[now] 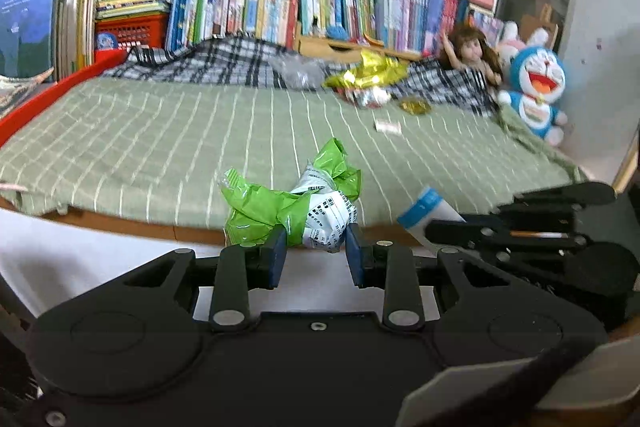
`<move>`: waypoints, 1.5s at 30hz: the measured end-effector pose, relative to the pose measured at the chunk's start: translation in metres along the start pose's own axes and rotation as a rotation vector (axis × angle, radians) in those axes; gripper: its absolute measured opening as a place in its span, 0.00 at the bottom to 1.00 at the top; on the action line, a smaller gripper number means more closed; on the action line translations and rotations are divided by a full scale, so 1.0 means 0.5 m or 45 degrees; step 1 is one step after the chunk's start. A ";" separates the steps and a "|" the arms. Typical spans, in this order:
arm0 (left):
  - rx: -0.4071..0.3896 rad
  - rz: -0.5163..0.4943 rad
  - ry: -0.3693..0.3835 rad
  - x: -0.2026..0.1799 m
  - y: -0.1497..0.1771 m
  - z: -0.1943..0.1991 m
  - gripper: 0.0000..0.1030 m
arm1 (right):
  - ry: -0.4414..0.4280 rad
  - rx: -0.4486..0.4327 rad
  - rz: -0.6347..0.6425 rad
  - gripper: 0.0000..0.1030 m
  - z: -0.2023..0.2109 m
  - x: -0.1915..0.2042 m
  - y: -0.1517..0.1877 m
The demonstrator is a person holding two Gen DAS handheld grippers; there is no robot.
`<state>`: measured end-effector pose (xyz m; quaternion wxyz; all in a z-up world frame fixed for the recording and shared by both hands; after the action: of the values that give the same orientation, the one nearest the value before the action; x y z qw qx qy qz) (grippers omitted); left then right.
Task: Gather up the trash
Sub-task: 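Carry the green wrapper and tube over the bed edge toward the bin, then lower the green wrapper into the black bin while the right lowers the tube, then open the left gripper over the bin while the right gripper also opens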
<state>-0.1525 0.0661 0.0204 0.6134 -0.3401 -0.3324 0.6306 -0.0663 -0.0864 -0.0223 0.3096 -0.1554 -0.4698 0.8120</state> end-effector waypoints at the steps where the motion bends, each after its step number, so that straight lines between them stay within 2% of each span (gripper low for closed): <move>1: 0.018 -0.003 0.000 -0.003 0.014 -0.004 0.29 | -0.003 0.012 -0.007 0.07 -0.006 0.003 0.010; 15: 0.329 0.001 -0.014 0.009 0.170 -0.145 0.29 | -0.056 0.213 -0.126 0.07 -0.100 -0.011 0.144; 18: 0.378 0.009 -0.016 0.015 0.187 -0.174 0.29 | -0.038 0.262 -0.102 0.07 -0.120 -0.012 0.168; 22: 0.434 0.012 -0.031 0.022 0.214 -0.207 0.29 | -0.068 0.303 -0.129 0.07 -0.143 -0.015 0.191; 27: 0.570 0.036 -0.043 0.033 0.265 -0.258 0.29 | -0.088 0.363 -0.168 0.07 -0.167 -0.022 0.226; 38: 0.745 0.007 -0.067 0.025 0.338 -0.350 0.29 | -0.091 0.503 -0.238 0.08 -0.218 -0.048 0.294; 43: 0.785 0.017 -0.064 0.034 0.356 -0.369 0.29 | -0.089 0.541 -0.258 0.09 -0.239 -0.058 0.302; 45: 0.790 0.009 -0.051 0.031 0.357 -0.377 0.30 | -0.088 0.552 -0.260 0.12 -0.246 -0.061 0.302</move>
<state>-0.0927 0.0770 -0.2324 0.6791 -0.1253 -0.1349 0.7106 -0.0301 -0.0797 -0.2159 0.4000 -0.0089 -0.3081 0.8631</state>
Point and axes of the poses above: each gripper's, at about its wrist camera, not at the fingertips, and z roughly against the way its jaws point, x to its left, y to its underside, the point moved 9 cm from there along -z, roughly the way its jaws point, and after that the axes turned 11 degrees about -y, right-handed, at the moved point
